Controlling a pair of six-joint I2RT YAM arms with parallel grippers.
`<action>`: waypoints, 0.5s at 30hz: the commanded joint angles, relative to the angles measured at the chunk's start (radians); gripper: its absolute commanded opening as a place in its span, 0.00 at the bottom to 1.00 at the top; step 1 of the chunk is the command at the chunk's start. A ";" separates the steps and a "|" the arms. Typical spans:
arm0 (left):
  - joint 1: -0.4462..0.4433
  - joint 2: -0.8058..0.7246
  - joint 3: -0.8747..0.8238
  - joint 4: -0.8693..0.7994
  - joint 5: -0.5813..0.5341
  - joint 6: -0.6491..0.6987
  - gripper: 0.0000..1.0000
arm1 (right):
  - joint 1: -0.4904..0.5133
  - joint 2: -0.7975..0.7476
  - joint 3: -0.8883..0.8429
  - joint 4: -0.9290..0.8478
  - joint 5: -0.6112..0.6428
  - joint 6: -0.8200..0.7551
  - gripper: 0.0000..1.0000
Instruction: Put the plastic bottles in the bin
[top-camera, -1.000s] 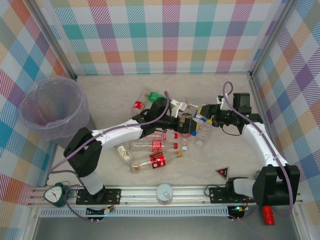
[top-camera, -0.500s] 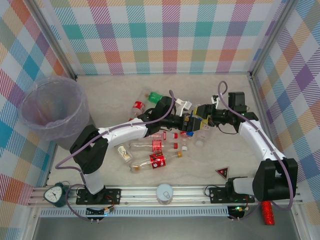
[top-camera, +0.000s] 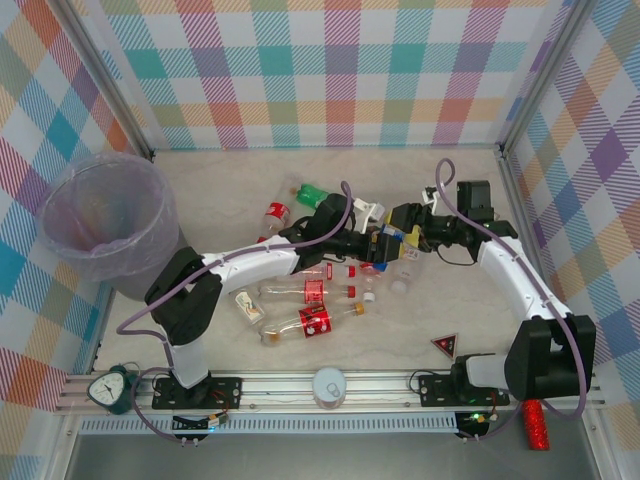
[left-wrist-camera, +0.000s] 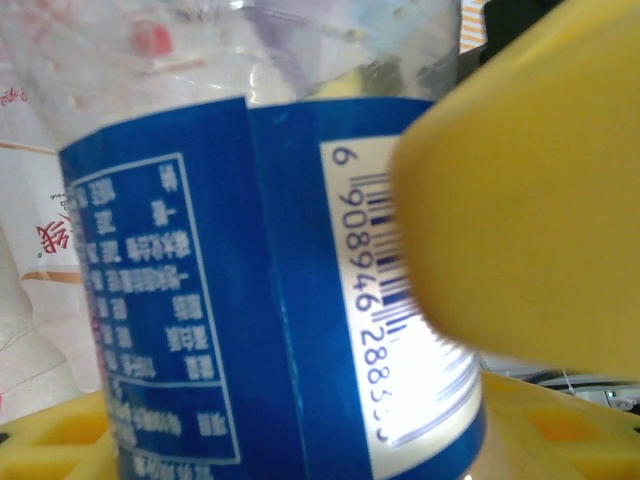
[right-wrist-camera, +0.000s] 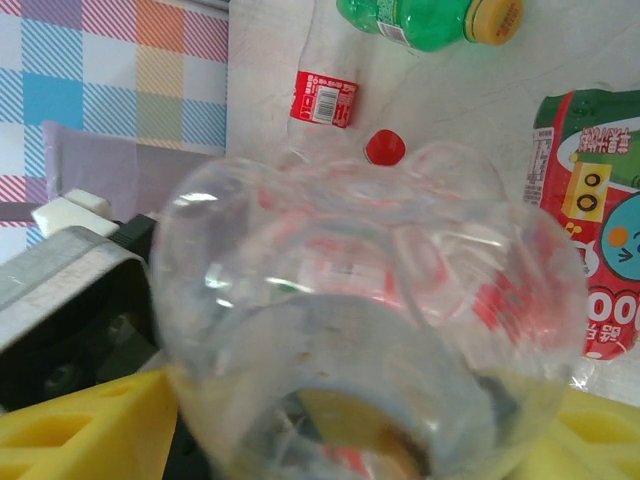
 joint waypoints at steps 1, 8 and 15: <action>-0.007 0.005 0.048 -0.039 -0.019 0.023 0.60 | -0.005 0.023 0.061 -0.046 -0.006 -0.046 0.79; -0.001 -0.034 0.038 -0.063 -0.068 0.034 0.55 | -0.039 0.026 0.144 -0.091 -0.001 -0.064 0.85; 0.017 -0.033 0.052 -0.072 -0.070 0.032 0.49 | -0.100 0.012 0.224 -0.210 0.097 -0.116 0.93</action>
